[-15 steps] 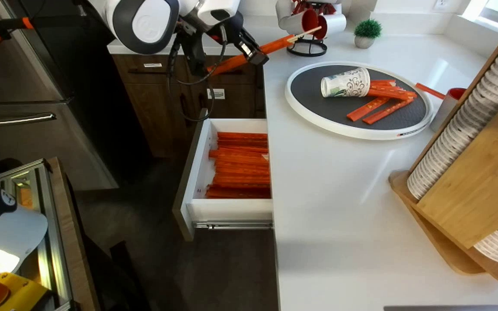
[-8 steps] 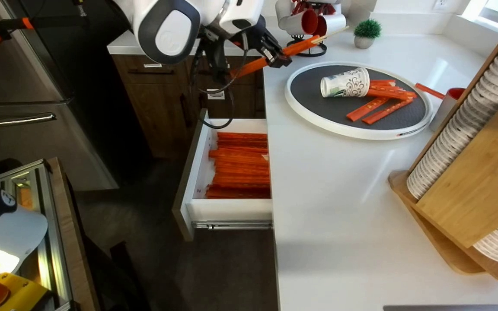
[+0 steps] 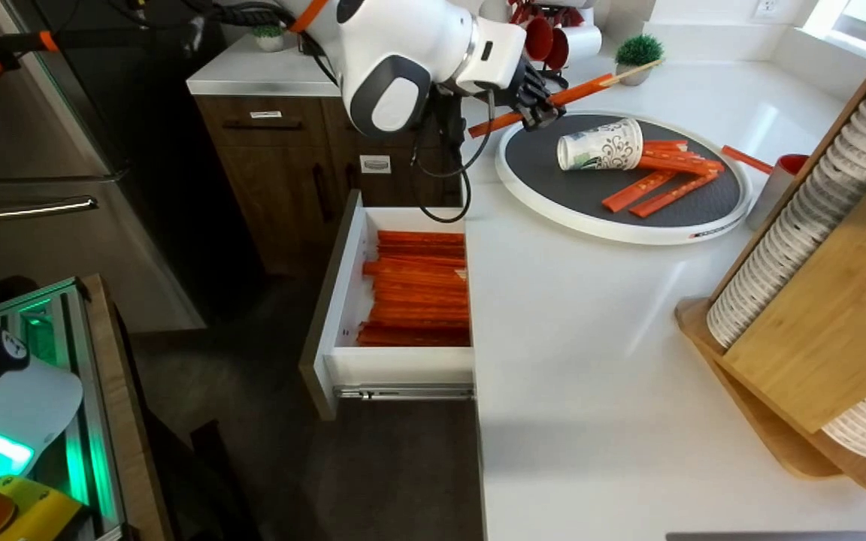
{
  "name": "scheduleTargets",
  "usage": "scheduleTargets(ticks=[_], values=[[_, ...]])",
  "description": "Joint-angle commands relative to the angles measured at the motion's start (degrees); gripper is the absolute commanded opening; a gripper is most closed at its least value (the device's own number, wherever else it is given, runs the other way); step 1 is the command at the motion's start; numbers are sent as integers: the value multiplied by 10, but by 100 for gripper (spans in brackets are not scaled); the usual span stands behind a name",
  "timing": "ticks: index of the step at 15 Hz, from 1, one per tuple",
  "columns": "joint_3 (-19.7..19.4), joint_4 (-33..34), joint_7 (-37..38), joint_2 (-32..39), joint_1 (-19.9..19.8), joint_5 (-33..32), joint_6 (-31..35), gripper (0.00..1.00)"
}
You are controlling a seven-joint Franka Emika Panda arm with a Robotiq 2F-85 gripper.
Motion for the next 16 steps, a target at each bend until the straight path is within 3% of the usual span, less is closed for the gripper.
scheduleTargets(ticks=[1,8,15,16], values=[[-48,142,14,115,30,67,8,1],[-137,292,10,237,55,148,-37,1],[-200,342,11,285,71,146,-108,1],[-209,345,13,291,75,146,-116,31]])
